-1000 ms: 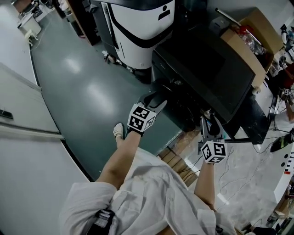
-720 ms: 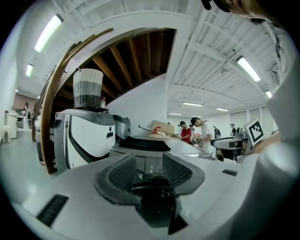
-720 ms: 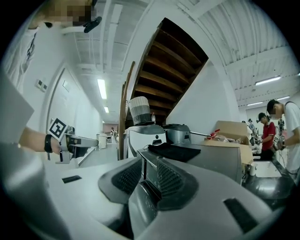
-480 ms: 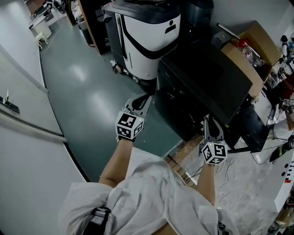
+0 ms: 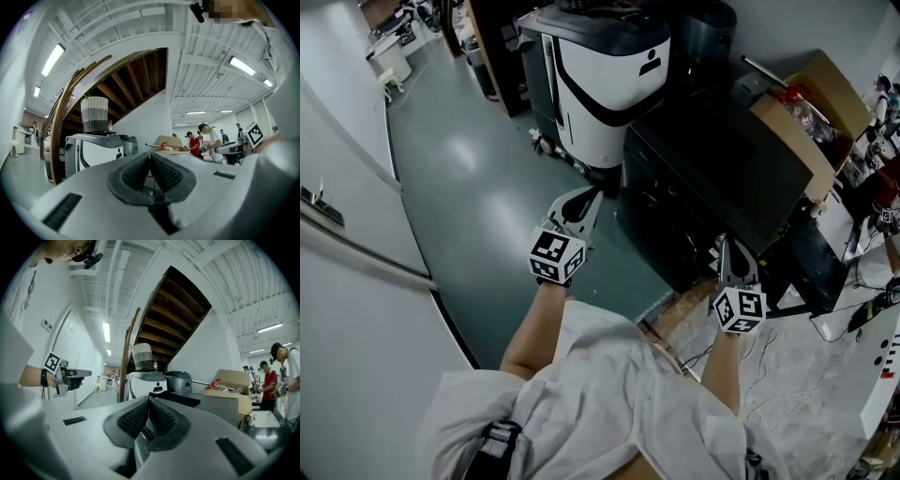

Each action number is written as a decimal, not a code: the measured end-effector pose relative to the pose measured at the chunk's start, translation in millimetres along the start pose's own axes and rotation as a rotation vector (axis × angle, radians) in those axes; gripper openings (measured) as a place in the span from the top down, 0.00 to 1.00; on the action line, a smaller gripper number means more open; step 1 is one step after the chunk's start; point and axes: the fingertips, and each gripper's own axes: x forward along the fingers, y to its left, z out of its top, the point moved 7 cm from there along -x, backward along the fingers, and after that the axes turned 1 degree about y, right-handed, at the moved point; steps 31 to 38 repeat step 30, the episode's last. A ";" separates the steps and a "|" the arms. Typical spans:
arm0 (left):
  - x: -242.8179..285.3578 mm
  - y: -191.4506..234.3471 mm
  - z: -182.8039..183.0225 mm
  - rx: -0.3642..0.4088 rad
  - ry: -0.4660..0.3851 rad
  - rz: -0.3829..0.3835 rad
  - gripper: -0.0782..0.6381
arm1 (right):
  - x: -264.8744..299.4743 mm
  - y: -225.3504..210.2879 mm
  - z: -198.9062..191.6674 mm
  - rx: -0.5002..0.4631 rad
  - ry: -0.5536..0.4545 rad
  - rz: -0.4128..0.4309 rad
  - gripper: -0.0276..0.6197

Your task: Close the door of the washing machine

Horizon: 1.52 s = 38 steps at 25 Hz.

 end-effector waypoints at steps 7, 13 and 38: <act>-2.9 -3.6 8.7 0.012 -0.010 -0.008 0.86 | 0.9 1.7 2.6 -0.040 0.030 0.009 0.92; -4.7 -3.3 10.1 0.015 -0.006 -0.010 0.86 | 3.2 3.2 4.5 -0.046 0.029 0.019 0.92; -14.0 -9.0 9.9 -0.008 -0.023 0.010 0.86 | -3.2 9.3 0.9 -0.047 0.028 0.024 0.92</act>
